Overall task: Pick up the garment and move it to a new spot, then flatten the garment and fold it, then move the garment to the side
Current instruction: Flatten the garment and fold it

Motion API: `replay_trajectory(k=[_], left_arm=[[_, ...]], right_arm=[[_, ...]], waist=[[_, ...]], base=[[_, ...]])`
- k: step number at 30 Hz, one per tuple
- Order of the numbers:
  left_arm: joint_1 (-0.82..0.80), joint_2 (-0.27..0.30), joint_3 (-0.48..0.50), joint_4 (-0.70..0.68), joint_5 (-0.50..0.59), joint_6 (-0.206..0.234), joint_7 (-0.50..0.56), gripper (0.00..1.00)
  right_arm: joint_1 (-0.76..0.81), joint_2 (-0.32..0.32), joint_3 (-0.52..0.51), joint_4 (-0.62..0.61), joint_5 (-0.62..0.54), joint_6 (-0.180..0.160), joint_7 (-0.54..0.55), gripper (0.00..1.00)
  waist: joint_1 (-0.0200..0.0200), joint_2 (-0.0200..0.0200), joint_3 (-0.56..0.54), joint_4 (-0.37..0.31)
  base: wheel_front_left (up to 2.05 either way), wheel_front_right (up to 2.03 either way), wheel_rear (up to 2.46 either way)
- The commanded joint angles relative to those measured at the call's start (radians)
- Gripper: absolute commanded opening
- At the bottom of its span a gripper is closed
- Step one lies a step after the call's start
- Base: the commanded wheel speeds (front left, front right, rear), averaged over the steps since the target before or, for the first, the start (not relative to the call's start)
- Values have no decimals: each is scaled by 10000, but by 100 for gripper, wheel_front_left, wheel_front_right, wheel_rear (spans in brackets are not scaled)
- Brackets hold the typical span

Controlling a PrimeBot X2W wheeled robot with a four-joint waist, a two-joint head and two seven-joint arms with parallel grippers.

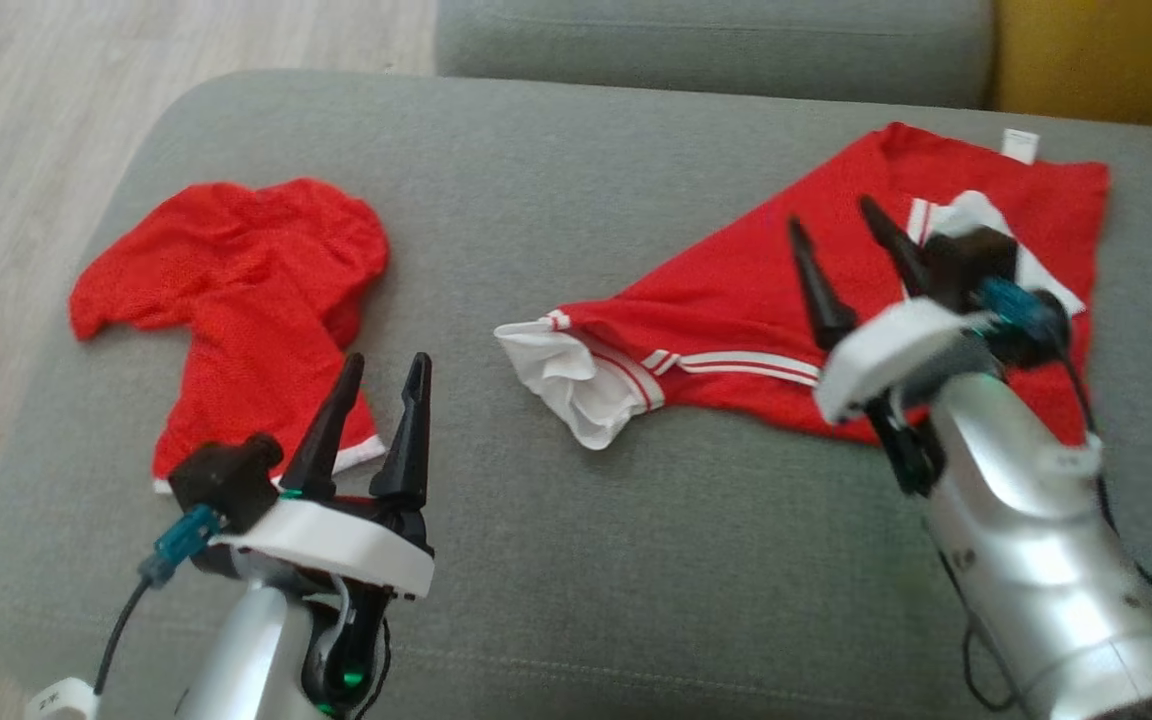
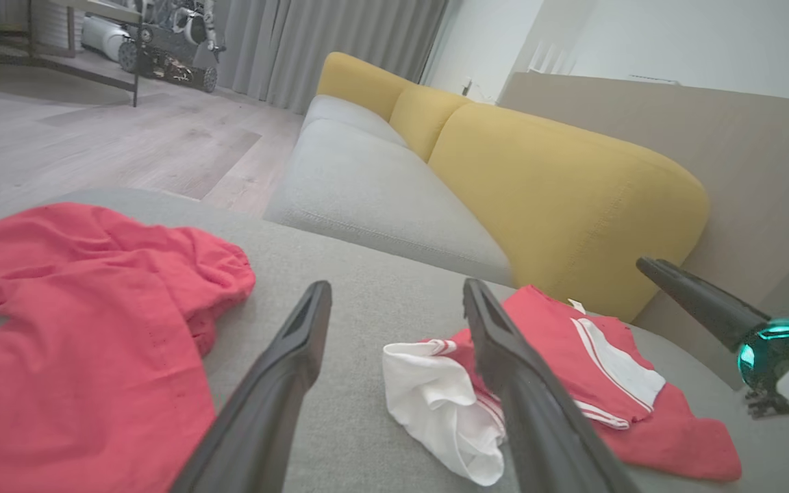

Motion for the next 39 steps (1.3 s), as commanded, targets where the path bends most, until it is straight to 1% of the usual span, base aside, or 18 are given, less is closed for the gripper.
replay_trajectory(k=[1, 6, 10, 14, 18, 26, 33, 39], left_arm=[[-188, 47, 321, -365, 75, 41, -122, 100], [-102, 47, 268, -406, 87, 69, -122, 100], [-52, 47, 264, -448, 41, 80, -122, 100], [-40, 47, 184, -455, 2, 65, -122, 100], [-41, 47, 106, -447, 0, 47, -122, 100], [-67, 47, 59, -432, 22, 20, -122, 100], [-210, 47, 40, -424, 65, -19, -122, 100], [-478, 47, 9, -396, 71, -58, -122, 100]], right_arm=[[143, 53, -85, -374, -84, 75, -154, 100], [1371, 128, -1589, -1409, -458, 75, -329, 100], [2437, 265, -2411, -2652, -821, 75, -364, 100], [3283, 327, -2797, -3627, -898, 75, -371, 100], [3675, 334, -2798, -4052, -622, 75, -372, 100], [3577, 337, -3121, -3989, -565, 75, -32, 100], [2480, 337, -3888, -3138, -786, 75, 850, 100], [1432, 338, -4102, -2109, -1168, 75, 1495, 100]], waist=[[0, -1, -81, -187], [0, -1, -161, -550], [0, -1, -92, -758], [0, -1, -17, -848], [0, -1, -5, -874], [0, -1, 81, -773], [0, -1, 719, -537], [0, -1, 1308, -235]], base=[[0, 0, 0], [0, 0, 0], [0, 0, 0], [0, 0, 0], [0, 0, 0], [0, 0, 0], [0, 0, 0], [0, 0, 0]])
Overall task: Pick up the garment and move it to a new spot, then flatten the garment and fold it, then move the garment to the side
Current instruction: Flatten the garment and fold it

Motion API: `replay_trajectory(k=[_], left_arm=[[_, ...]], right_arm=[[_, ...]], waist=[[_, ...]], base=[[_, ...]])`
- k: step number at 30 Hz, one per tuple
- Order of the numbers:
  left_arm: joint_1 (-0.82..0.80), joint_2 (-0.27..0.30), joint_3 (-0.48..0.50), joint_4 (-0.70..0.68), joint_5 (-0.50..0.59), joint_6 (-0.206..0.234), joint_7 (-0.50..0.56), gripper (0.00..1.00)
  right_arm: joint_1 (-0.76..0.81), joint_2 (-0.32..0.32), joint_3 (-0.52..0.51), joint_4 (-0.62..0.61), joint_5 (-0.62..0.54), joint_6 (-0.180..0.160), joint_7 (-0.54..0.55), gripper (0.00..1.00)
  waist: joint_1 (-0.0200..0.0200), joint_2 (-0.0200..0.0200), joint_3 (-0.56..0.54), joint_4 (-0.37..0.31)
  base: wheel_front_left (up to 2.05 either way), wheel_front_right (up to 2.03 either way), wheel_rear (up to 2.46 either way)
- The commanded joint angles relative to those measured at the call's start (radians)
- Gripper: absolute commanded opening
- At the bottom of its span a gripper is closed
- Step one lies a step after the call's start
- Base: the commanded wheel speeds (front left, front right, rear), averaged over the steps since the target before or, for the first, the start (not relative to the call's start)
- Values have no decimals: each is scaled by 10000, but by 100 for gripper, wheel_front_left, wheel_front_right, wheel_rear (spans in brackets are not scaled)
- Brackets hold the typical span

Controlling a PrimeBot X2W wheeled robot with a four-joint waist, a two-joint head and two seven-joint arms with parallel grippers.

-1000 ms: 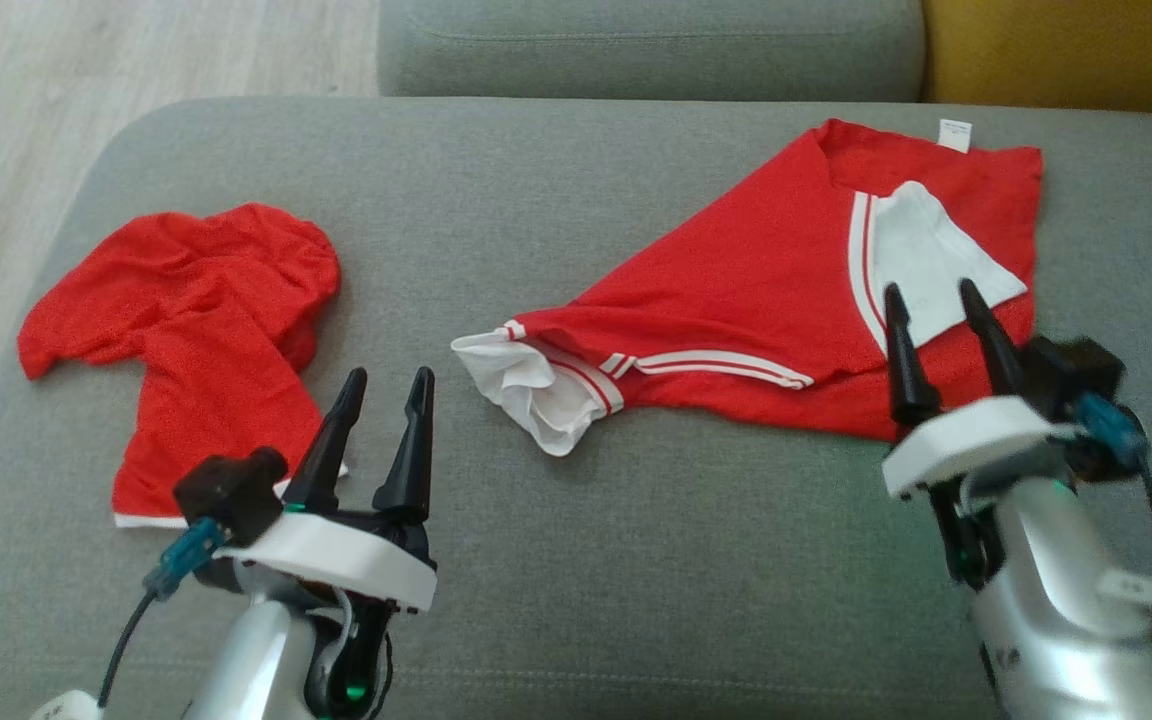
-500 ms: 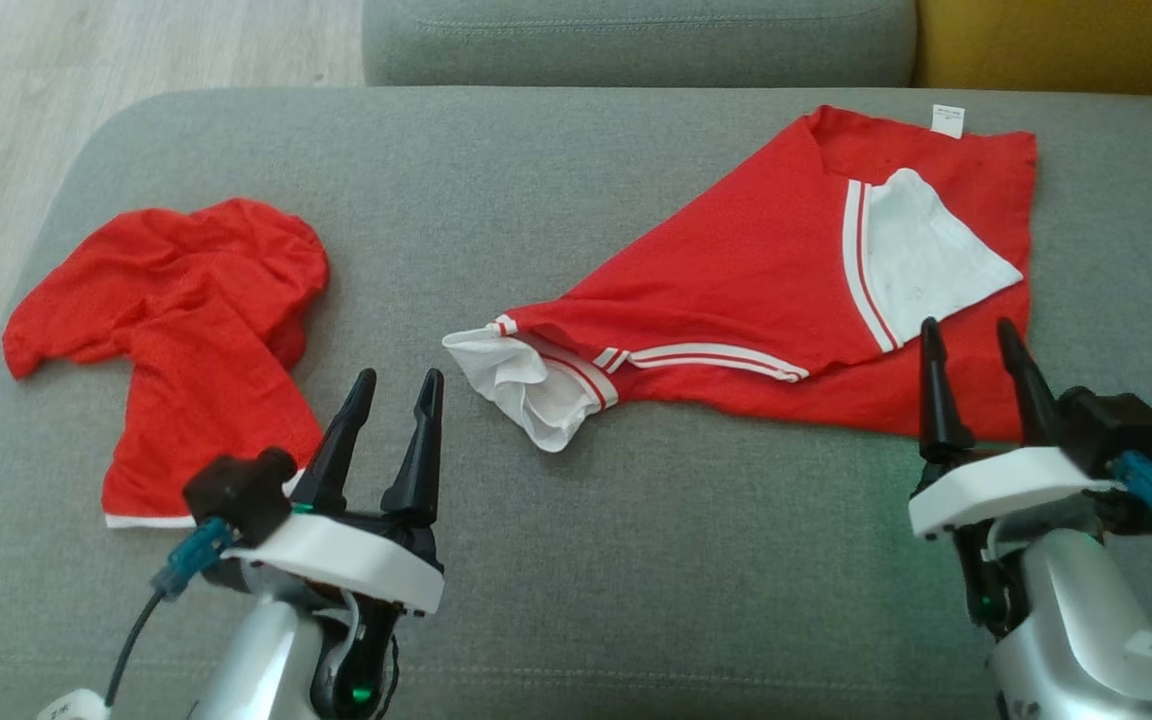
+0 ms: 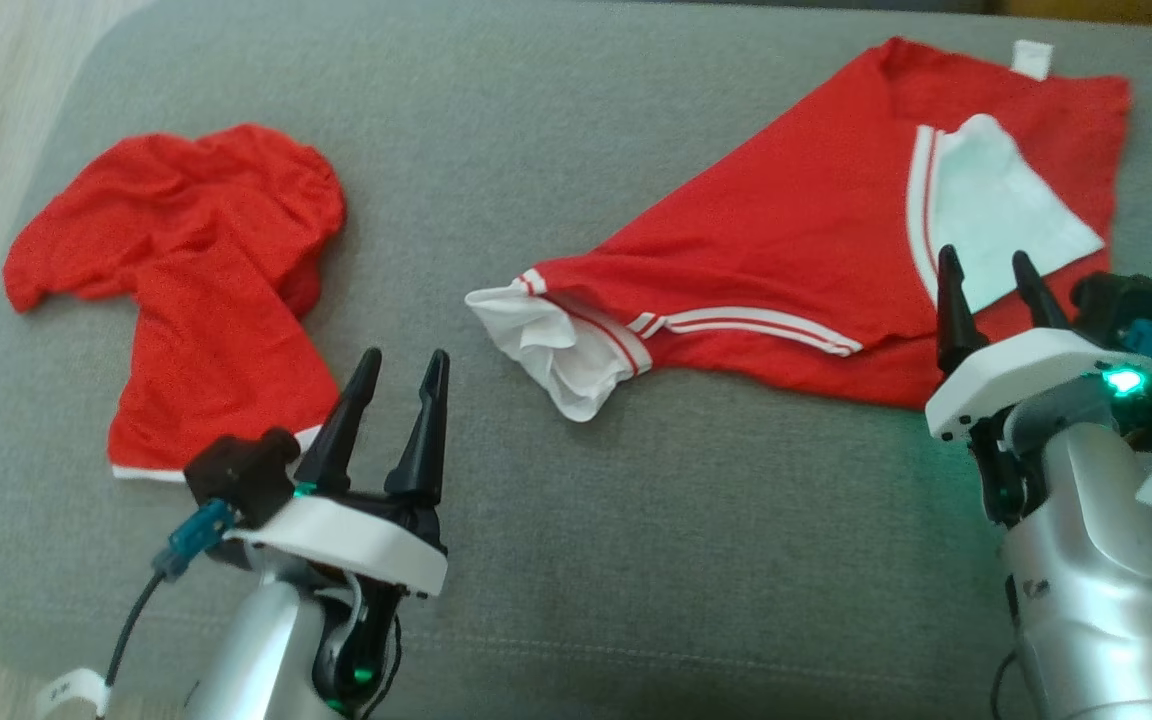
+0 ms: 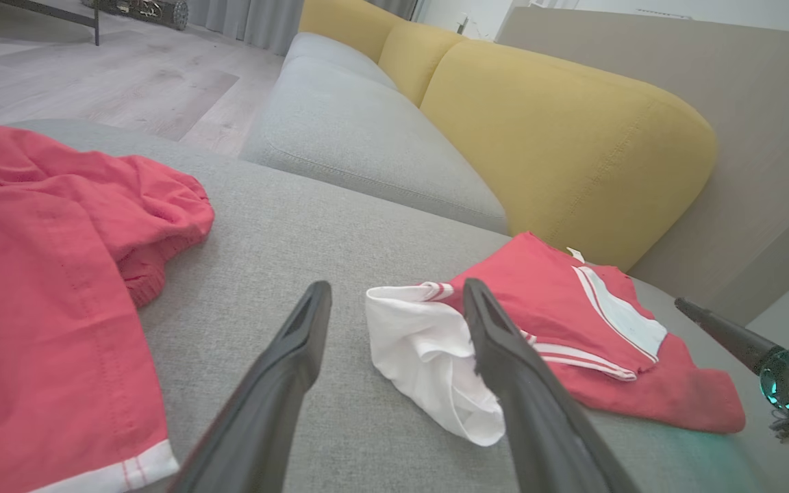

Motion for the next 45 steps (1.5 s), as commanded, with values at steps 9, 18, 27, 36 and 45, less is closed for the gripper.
replay_trajectory(k=[9, 18, 27, 36, 45], left_arm=[[-677, 47, 152, -301, -4, -62, -122, 100], [-794, 47, 40, -338, -62, -64, -122, 100], [-831, 47, 74, -279, -95, -64, -122, 100], [-796, 47, 74, -229, -147, -65, -122, 100], [-743, 47, -117, -222, -287, -65, -122, 100]], right_arm=[[-1316, 37, -643, 1415, -998, 75, 544, 100], [-1951, 37, -1277, 2474, -1569, 75, 824, 100], [-2412, 37, -1164, 3114, -1543, 75, 448, 0], [-2733, 37, -866, 2966, -1498, 75, -183, 0], [-3558, 37, -116, 1486, -1618, 75, -344, 0]], waist=[[0, 0, 533, 534], [0, 0, 754, 704], [0, 0, 750, 665], [0, 0, 511, 578], [0, 0, 260, 983]], base=[[0, 0, 0], [0, 0, 0], [0, 0, 0], [0, 0, 0], [0, 0, 0]])
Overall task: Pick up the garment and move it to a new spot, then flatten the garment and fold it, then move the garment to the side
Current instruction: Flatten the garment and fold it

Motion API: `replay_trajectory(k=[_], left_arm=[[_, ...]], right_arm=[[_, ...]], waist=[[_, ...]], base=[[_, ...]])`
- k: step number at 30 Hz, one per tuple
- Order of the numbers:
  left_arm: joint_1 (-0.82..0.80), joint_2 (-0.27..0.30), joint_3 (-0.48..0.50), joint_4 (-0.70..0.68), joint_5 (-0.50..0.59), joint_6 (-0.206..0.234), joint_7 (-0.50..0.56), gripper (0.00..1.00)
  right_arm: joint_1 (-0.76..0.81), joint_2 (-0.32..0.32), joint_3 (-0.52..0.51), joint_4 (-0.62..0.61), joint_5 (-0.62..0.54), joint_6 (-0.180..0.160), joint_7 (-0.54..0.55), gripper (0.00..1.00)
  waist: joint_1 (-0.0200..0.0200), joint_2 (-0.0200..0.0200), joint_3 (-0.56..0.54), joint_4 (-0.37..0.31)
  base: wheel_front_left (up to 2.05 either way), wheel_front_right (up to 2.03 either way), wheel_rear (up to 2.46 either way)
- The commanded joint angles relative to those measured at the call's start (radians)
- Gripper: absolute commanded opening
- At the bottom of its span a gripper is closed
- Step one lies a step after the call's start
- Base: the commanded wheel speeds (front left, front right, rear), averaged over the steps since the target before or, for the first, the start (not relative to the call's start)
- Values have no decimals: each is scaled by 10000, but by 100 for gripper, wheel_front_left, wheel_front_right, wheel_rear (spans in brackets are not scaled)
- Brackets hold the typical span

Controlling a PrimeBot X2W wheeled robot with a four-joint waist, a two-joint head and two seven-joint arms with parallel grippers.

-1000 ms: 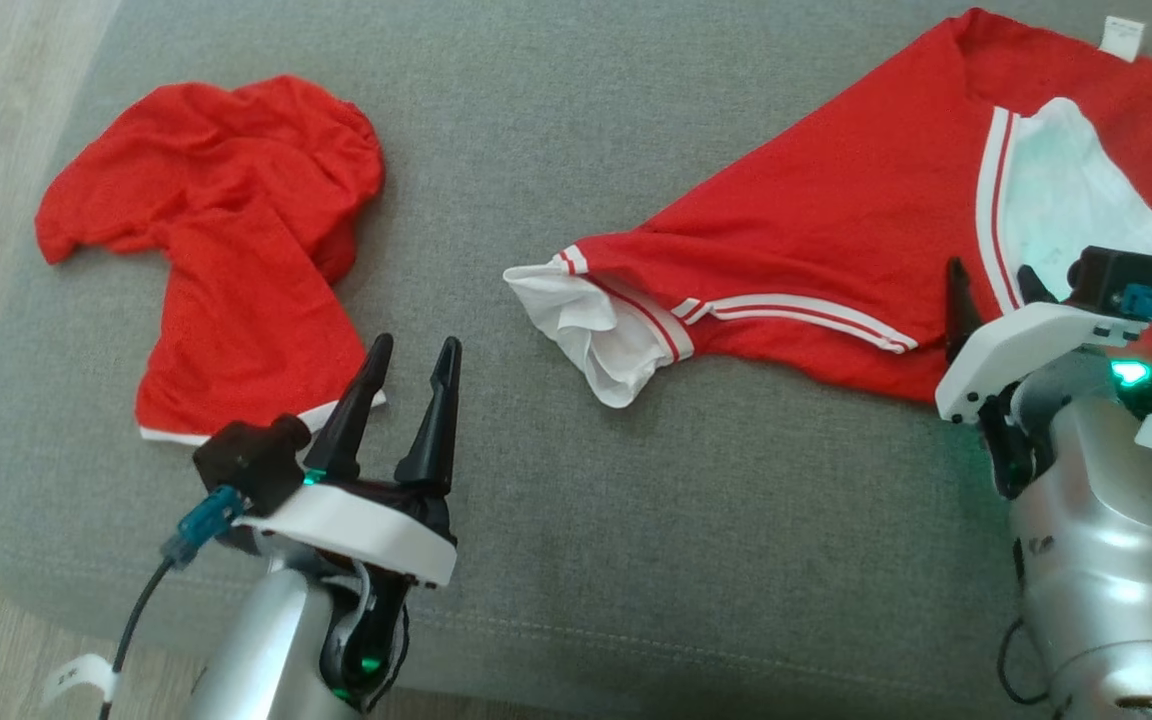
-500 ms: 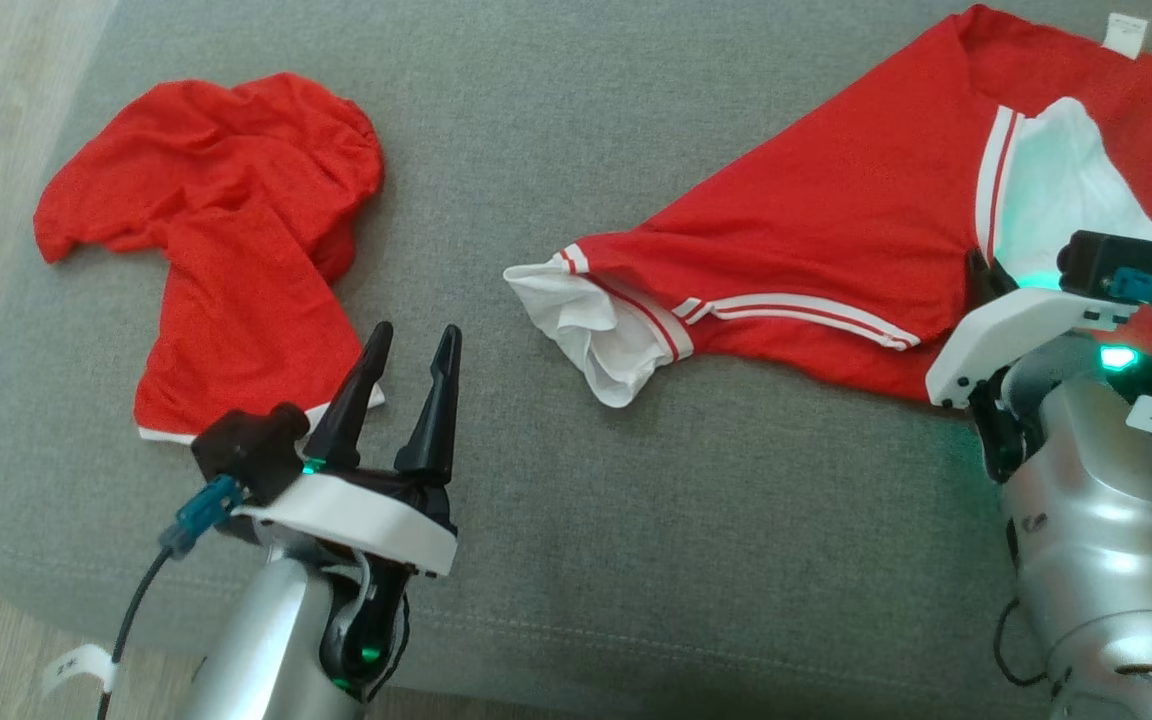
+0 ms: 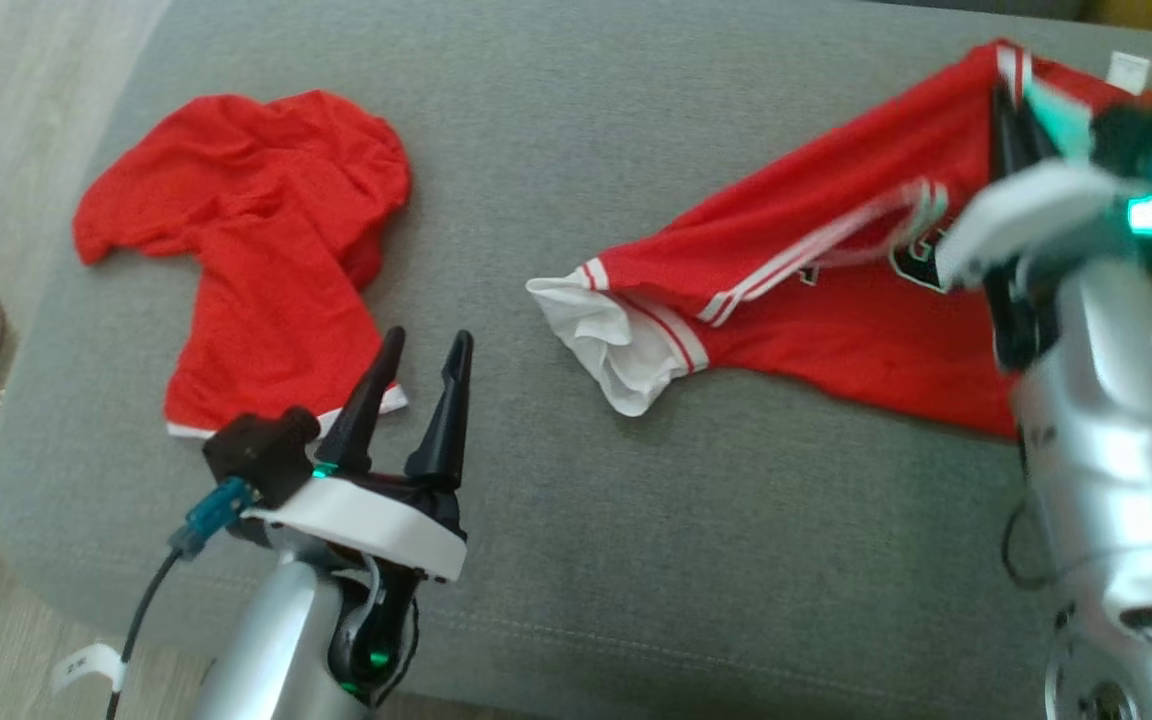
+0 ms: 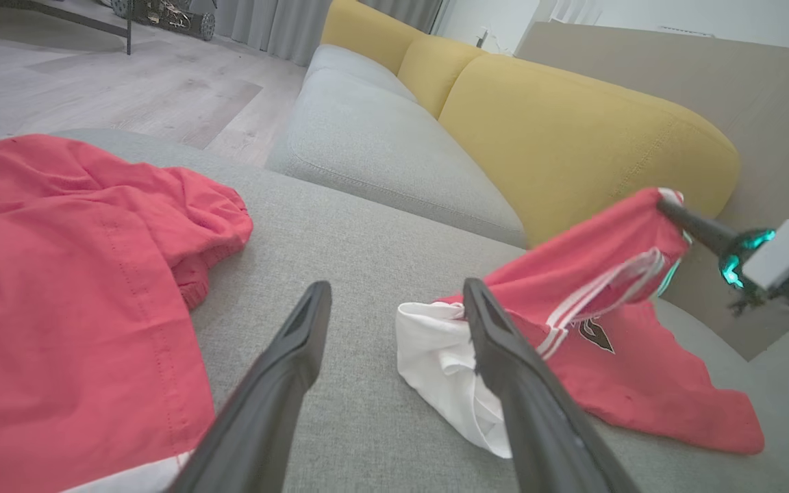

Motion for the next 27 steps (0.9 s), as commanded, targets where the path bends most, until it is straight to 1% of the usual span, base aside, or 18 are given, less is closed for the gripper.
replay_trajectory(k=[1, 5, 8, 11, 13, 19, 20, 21, 22, 27], left_arm=[[-272, 62, 228, -300, -115, -61, -122, 100], [-345, 62, 84, -371, -261, -61, -122, 100], [-459, 62, -90, -454, -462, -61, -122, 100], [-569, 62, -314, -534, -743, -61, -122, 100], [-655, 62, -469, -611, -989, -61, -122, 100], [-853, 62, -920, -595, -1453, -61, -122, 100], [-896, 62, -956, -595, -1517, -61, -122, 100], [-928, 62, -979, -597, -1578, -61, -122, 100], [-954, 62, -990, -600, -1630, -61, -122, 100], [-968, 62, -1018, -536, -1703, -61, -122, 100]], right_arm=[[-753, 112, 453, -562, -66, 75, 90, 0], [-1639, 112, 1109, -1104, -350, 75, 722, 0], [-2400, 110, 1436, -1164, -788, 75, 1273, 0], [-3110, 89, 1576, -834, -1186, 75, 1720, 0], [-3610, -68, 1706, -521, -1520, 75, 1922, 0], [-4736, -594, 1967, 750, -2404, 75, 2045, 0], [-4888, -668, 1955, 949, -2536, 75, 2017, 13], [-5025, -729, 1894, 1138, -2645, 75, 1994, 95], [-5146, -763, 1813, 1335, -2741, 75, 2011, 100], [-5318, -747, 1734, 2230, -3252, 75, 1958, 100]], waist=[[0, 0, -13, 204], [0, 0, 147, 674], [0, 0, 416, 1150], [0, 0, 750, 1684], [0, 0, 1067, 2073], [0, 0, 1771, 3126], [0, 0, 1852, 3261], [0, 0, 1930, 3381], [0, 0, 2000, 3477], [0, 0, 2011, 3660]], base=[[0, 0, 0], [0, 0, 0], [0, 0, 0], [0, 0, 0], [0, 0, 0], [0, 0, 0], [0, 0, 0], [0, 0, 0], [0, 0, 0], [0, 0, 0]])
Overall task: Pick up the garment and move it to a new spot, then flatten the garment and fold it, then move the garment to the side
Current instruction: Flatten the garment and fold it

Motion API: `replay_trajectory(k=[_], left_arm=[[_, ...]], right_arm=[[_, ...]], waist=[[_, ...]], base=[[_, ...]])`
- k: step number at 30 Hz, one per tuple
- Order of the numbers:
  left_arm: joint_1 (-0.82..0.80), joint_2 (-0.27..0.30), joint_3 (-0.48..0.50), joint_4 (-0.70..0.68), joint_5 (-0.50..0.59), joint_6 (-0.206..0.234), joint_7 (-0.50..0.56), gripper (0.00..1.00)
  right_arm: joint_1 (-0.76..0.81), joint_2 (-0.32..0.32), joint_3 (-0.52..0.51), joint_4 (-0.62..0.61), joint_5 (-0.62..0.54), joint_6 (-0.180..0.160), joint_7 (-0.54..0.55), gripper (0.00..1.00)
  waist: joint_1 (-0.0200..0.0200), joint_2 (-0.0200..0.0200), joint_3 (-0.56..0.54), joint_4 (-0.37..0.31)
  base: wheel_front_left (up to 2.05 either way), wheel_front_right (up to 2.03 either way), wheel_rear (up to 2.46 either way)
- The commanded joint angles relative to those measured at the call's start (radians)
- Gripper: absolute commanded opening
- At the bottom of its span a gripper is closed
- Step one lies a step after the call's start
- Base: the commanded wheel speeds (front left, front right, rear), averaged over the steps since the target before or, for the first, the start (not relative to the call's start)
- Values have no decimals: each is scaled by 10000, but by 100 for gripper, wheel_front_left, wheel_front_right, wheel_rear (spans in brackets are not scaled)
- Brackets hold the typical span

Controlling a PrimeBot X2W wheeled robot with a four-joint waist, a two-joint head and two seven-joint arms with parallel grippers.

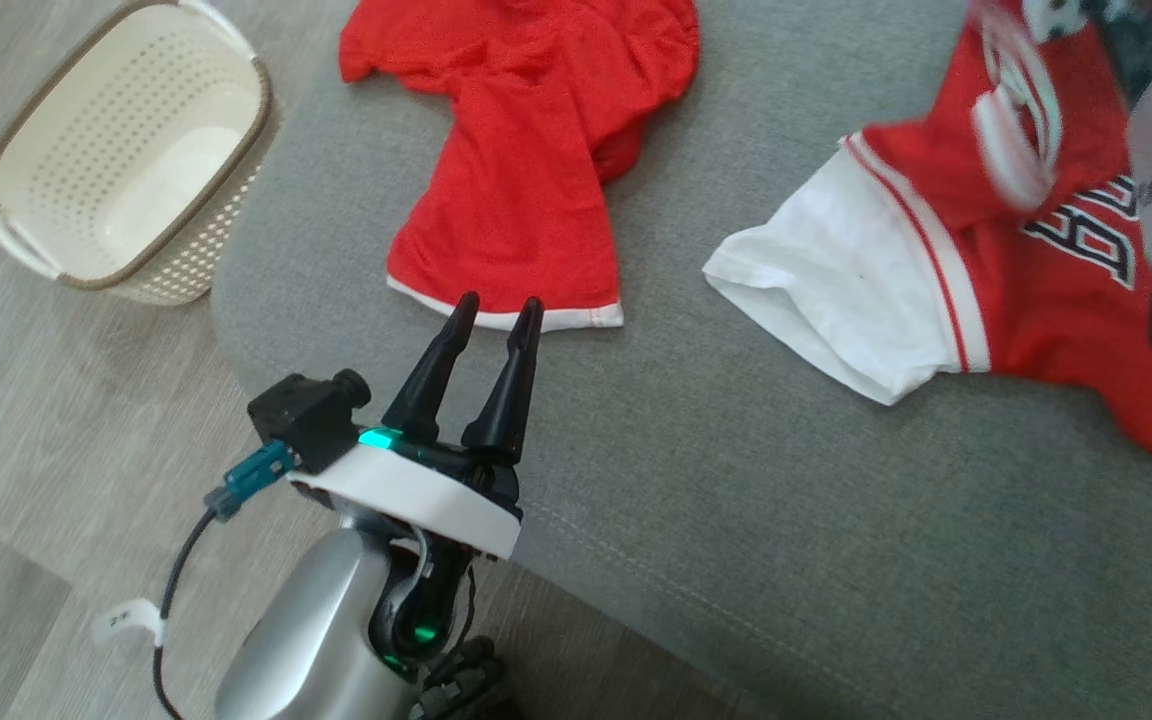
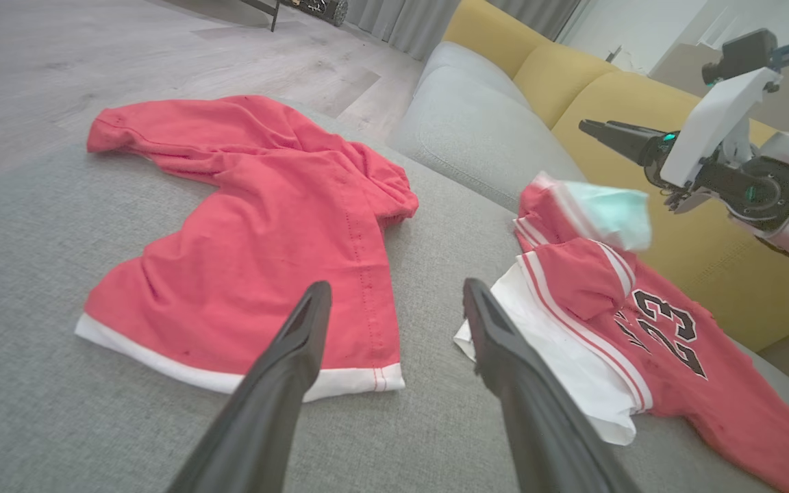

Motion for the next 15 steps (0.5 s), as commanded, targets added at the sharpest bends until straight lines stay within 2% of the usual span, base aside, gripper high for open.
replay_trajectory(k=[1, 6, 15], left_arm=[[-257, 100, 345, -230, 7, -59, -122, 100], [-247, 100, 497, -173, 195, -59, -122, 100], [-193, 100, 891, -156, 806, -59, -122, 100]], right_arm=[[-354, 350, 72, -100, -107, 73, -57, 100], [-249, 453, 165, 479, -213, 73, -231, 100], [272, 539, 0, 1004, 342, 73, -1471, 100]], waist=[[-2, 0, 34, 70], [-2, 0, -228, -180], [-2, 0, -1057, -1317]], base=[[0, 0, 0], [0, 0, 0], [0, 0, 0]])
